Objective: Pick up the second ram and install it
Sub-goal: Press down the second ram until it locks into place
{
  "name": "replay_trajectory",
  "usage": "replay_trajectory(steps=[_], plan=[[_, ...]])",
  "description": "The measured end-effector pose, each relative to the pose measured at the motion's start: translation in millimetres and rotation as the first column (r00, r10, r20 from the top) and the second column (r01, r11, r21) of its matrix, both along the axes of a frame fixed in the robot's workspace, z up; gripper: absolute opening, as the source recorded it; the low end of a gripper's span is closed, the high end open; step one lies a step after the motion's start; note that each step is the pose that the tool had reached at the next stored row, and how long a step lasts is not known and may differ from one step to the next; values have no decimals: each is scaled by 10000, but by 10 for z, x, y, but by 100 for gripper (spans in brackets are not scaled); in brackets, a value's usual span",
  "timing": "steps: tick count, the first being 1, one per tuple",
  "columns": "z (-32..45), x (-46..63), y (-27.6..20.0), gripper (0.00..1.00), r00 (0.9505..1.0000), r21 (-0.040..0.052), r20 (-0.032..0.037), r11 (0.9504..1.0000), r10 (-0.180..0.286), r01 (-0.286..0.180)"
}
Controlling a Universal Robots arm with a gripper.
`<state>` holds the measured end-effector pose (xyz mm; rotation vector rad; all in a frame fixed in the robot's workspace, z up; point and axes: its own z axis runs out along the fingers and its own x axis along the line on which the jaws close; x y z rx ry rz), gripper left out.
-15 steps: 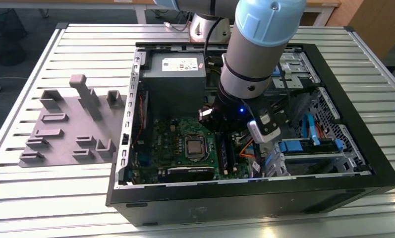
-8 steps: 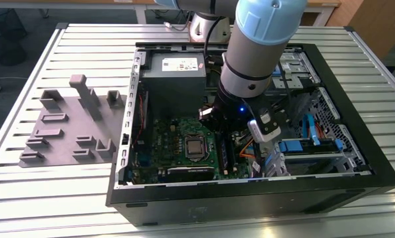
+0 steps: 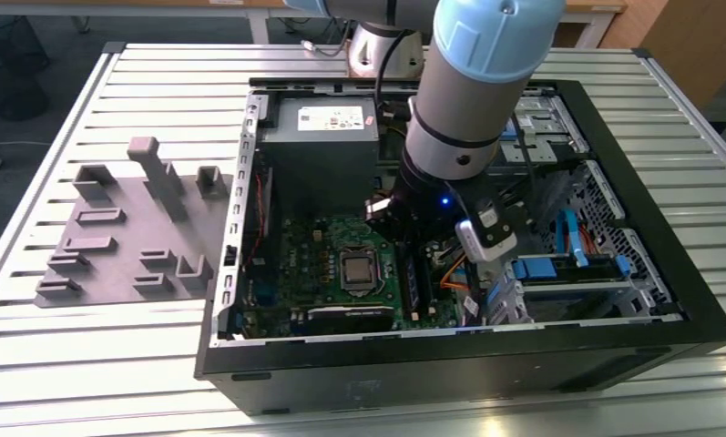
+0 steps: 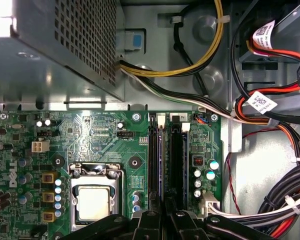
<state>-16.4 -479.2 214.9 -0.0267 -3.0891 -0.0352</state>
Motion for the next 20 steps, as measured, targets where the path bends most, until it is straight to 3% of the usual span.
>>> replay_trajectory(steps=[20], plan=[[0, 3, -1, 14, 9999, -3, 0, 9999, -165, 165]])
